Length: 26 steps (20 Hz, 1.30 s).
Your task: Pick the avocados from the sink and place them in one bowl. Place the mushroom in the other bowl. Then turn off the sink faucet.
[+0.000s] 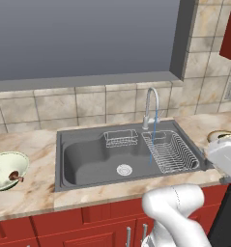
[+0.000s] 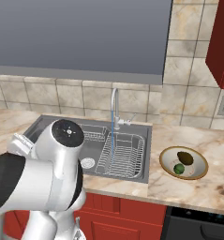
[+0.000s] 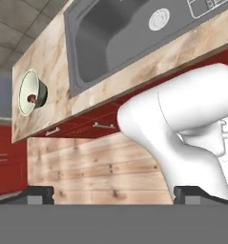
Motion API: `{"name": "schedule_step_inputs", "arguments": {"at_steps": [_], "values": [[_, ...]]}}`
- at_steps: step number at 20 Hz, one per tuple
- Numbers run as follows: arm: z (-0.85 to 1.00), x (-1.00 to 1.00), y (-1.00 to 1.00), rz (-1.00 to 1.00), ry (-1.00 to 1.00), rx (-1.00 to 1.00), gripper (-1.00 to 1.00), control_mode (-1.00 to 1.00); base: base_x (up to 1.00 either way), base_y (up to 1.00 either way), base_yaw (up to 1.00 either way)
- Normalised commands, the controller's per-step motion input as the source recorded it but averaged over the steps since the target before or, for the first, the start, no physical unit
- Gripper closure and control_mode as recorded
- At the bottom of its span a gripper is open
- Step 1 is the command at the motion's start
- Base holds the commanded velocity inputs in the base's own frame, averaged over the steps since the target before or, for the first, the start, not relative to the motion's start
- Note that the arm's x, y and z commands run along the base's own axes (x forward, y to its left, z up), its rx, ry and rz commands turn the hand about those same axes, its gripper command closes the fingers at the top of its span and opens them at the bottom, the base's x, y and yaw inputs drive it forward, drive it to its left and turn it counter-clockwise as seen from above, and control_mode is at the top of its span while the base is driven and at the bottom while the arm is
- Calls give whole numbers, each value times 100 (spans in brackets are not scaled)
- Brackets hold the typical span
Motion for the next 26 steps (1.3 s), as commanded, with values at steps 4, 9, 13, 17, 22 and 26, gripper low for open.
{"name": "schedule_step_inputs", "arguments": {"at_steps": [4,9,13,17,22,26], "values": [[0,0,-56,0,-8,11,-100,-100,0,0,0],[0,2,-55,0,0,17,-100,-100,0,0,0],[1,11,-15,-15,2,20,-100,-100,0,0,0],[28,17,0,-31,3,19,-100,-100,0,0,0],[44,31,0,-36,1,17,-100,-100,0,0,0],[36,43,-4,-36,2,15,-100,-100,0,0,0]]}}
